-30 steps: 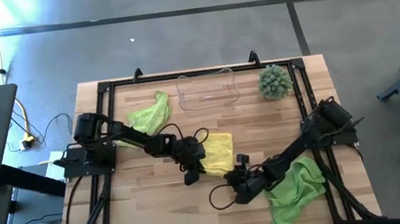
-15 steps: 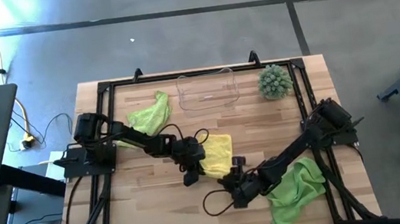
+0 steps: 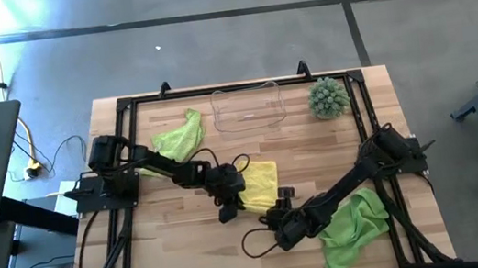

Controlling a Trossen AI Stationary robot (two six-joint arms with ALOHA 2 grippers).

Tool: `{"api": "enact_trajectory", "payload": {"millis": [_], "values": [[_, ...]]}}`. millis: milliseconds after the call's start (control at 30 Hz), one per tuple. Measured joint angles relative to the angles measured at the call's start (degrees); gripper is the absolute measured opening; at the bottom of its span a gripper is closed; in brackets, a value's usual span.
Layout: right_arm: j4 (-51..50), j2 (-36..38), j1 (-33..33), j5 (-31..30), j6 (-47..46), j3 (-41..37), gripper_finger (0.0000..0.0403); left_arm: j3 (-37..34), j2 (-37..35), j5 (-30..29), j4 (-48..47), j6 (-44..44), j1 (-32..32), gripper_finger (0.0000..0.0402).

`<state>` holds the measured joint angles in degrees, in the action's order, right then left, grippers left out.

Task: Roll microfiber towels into tight, uniform cylinder then place into a basket
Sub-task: Roll the yellow microfiber towel

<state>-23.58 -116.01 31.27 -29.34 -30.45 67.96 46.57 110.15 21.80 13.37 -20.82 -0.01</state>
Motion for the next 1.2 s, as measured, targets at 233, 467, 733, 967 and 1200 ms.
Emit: {"api": "enact_trajectory", "payload": {"millis": [233,467,733,967,1200], "values": [[-1.01,-0.15,-0.07,-0.62,-4.23,-0.07,0.0156,-0.09,0.00,3.61,-0.45,3.47,0.09,0.0036],[-0.51,-0.16,-1.69,4.33,-7.66,-0.15,0.0081,-0.13,0.11,4.14,0.02,9.82,-0.16,0.0055],[1.39,0.47,-4.09,11.66,-11.35,-0.28,0.0020,-0.40,-4.60,3.00,-5.32,15.87,-0.89,0.0105],[1.97,3.58,-6.57,16.75,-13.17,-0.61,0.0004,-0.29,-12.36,-8.34,-17.46,23.48,-2.62,0.0112],[1.77,4.50,-10.43,22.14,-10.12,-0.63,0.0002,-0.29,-16.93,-17.60,-21.51,29.57,-9.28,0.0106]]}}
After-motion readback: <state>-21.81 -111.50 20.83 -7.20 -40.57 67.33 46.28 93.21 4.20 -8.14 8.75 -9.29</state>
